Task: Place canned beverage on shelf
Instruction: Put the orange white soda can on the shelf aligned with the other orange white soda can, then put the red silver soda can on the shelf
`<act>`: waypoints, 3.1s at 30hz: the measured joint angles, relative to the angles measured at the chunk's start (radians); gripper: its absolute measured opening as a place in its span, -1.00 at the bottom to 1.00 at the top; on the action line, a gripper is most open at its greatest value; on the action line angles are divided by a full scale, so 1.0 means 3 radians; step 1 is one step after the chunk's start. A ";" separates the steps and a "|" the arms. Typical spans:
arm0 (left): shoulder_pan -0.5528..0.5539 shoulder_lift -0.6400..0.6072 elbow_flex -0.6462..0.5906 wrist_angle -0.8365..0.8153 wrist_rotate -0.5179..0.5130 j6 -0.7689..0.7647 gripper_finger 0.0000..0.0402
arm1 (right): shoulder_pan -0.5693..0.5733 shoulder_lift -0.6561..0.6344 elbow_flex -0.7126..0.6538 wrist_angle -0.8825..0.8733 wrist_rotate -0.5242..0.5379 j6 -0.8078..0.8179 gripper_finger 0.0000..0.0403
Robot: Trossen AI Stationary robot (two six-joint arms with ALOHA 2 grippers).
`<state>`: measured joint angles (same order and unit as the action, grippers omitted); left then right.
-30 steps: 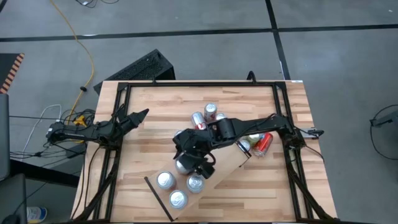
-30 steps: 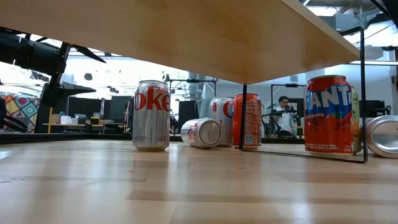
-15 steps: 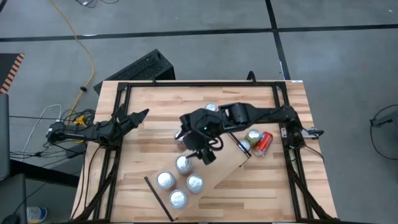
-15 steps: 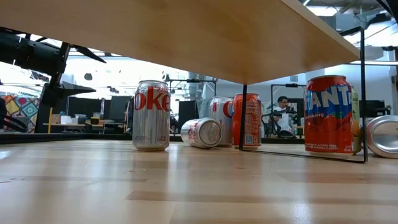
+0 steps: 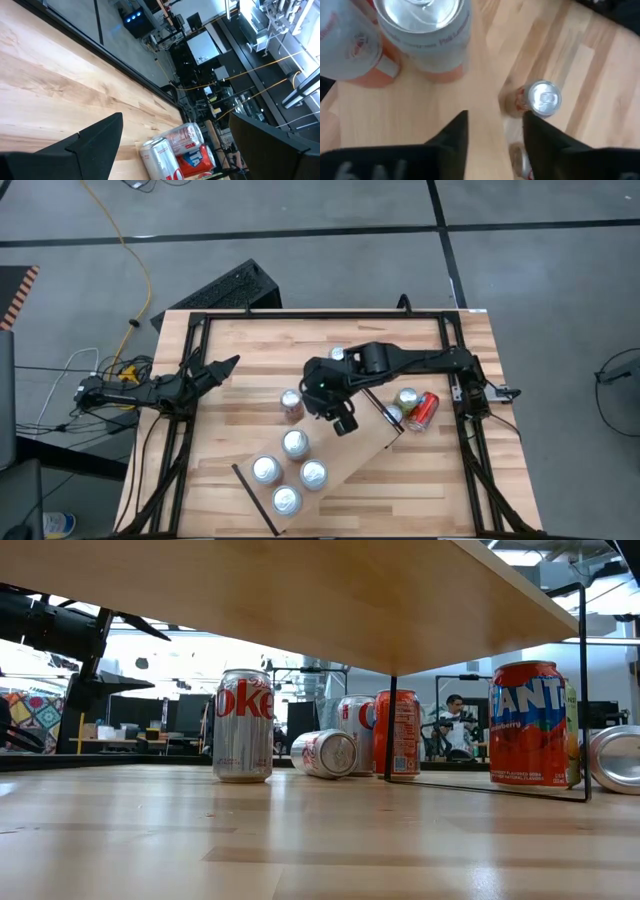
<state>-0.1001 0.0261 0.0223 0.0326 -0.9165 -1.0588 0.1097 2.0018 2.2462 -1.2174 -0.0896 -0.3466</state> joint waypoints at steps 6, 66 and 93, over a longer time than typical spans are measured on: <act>0.0000 0.0000 0.0000 0.0000 0.0001 0.0000 0.75 | 0.0021 -0.0001 -0.0232 0.0339 -0.0133 -0.0003 -0.67; 0.0000 0.0000 0.0000 0.0000 0.0015 0.0009 0.75 | -0.0440 -0.0346 -0.0041 -0.0385 0.0564 0.0188 -0.14; 0.0000 -0.0001 0.0000 -0.0029 -0.0247 0.0000 0.75 | -0.1796 -0.0323 -0.1401 0.0535 -0.0035 -0.0461 0.27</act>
<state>-0.1001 0.0257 0.0223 0.0238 -0.9905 -1.0588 -0.4291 1.9049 1.8259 -1.0568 -0.1000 -0.4849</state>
